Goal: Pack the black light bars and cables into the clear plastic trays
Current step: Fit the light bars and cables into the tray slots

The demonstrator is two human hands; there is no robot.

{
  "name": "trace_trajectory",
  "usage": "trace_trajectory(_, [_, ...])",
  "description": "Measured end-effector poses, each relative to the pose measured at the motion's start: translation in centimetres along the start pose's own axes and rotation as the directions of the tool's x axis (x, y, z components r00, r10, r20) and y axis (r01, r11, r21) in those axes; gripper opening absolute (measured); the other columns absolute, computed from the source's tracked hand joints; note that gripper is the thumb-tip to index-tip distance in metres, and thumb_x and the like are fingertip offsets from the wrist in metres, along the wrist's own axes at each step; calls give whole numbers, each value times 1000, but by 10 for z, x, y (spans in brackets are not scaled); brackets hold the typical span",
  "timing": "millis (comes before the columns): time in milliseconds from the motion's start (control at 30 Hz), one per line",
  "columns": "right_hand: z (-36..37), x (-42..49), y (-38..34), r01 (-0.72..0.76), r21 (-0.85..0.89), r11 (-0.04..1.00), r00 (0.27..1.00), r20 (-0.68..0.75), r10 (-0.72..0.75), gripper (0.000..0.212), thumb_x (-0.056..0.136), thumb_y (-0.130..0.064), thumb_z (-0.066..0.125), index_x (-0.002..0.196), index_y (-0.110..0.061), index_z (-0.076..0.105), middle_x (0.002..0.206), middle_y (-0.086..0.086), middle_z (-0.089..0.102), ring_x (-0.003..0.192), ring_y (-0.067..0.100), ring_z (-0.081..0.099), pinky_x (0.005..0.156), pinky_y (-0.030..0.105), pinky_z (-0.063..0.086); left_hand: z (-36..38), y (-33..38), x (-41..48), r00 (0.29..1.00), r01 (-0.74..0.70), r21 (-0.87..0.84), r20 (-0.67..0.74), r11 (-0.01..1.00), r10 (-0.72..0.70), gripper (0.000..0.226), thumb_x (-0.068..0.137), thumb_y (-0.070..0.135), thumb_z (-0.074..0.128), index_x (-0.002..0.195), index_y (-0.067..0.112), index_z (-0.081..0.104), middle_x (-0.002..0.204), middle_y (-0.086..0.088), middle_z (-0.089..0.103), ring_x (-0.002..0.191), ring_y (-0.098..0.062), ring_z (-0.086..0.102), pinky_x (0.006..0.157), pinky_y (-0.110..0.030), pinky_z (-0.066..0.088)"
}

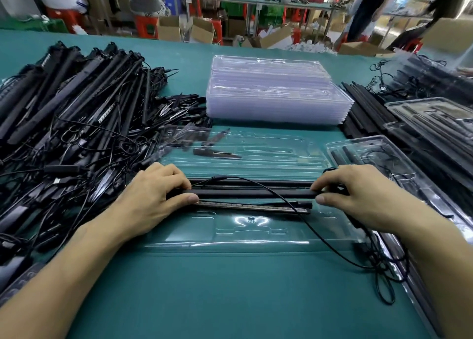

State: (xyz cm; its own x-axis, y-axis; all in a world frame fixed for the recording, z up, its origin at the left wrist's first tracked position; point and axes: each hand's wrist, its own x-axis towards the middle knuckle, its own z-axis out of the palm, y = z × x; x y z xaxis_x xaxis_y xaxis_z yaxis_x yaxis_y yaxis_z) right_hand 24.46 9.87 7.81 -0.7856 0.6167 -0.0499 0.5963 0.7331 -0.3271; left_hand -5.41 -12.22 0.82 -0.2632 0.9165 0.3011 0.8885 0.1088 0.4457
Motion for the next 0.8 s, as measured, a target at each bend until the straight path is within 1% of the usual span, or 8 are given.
trace_trajectory(67, [6, 4, 2, -20, -4, 1000, 1000, 16, 20, 11, 85, -40, 71, 95, -45, 70, 87, -18, 67, 83, 4, 63, 81, 37, 54, -1, 0, 1, 1000, -4, -18, 1, 1000, 4, 40, 83, 67, 63, 86, 28, 68, 90, 16, 60, 89, -14, 50, 85, -41, 45])
trace_trajectory(233, [23, 10, 8, -60, 12, 998, 998, 6, 60, 13, 89, -37, 67, 99, -44, 71, 94, -16, 67, 95, 10, 61, 86, 39, 52, -1, 1, 1, 1000, -11, -95, -19, 995, 9, 23, 74, 51, 74, 82, 30, 67, 88, 14, 59, 90, -11, 50, 83, -39, 45])
trace_trajectory(300, [25, 12, 10, -66, 23, 998, 998, -2, 66, 13, 91, -35, 66, 99, -43, 72, 96, -16, 68, 97, 9, 61, 88, 38, 51, -1, 0, 1, 1000, 10, -114, -18, 993, -12, 27, 73, 57, 78, 80, 34, 65, 90, 16, 58, 92, -11, 51, 84, -39, 45])
trace_trajectory(367, [25, 14, 11, -66, 39, 997, 998, -5, 66, 13, 91, -34, 66, 99, -40, 73, 97, -17, 68, 98, 8, 61, 90, 37, 51, -1, -2, 1, 999, 28, -118, -12, 993, -30, 35, 69, 69, 69, 78, 36, 65, 91, 17, 56, 93, -10, 51, 84, -37, 44])
trace_trajectory(433, [24, 15, 12, -46, 34, 998, 999, 14, 46, 13, 91, -32, 66, 101, -37, 72, 96, -20, 65, 99, 7, 61, 91, 34, 49, -1, -3, 1, 999, 25, -119, -18, 993, -28, 39, 67, 73, 59, 80, 36, 66, 90, 18, 55, 93, -8, 52, 84, -37, 44])
trace_trajectory(567, [21, 15, 14, -30, 4, 1000, 997, 69, 30, 14, 93, -34, 63, 104, -37, 70, 104, -16, 68, 101, 7, 61, 92, 33, 49, 0, -5, -1, 999, -1, -104, -32, 995, -2, 39, 70, 73, 59, 87, 39, 68, 91, 21, 55, 91, -3, 52, 82, -35, 45])
trace_trajectory(667, [20, 16, 14, -45, 17, 999, 996, 79, 43, 12, 93, -35, 63, 101, -40, 69, 103, -14, 69, 98, 7, 61, 91, 33, 49, -2, -5, -2, 999, -17, -121, -39, 993, 13, 39, 72, 70, 59, 105, 48, 63, 89, 22, 56, 91, -3, 52, 81, -33, 45])
trace_trajectory(800, [22, 16, 12, -55, 45, 997, 997, 47, 53, 12, 93, -34, 63, 100, -40, 70, 100, -15, 68, 97, 8, 61, 89, 36, 51, -2, -3, -2, 999, -28, -103, -32, 994, 25, 35, 77, 69, 55, 100, 46, 67, 89, 23, 63, 91, 0, 51, 81, -34, 46])
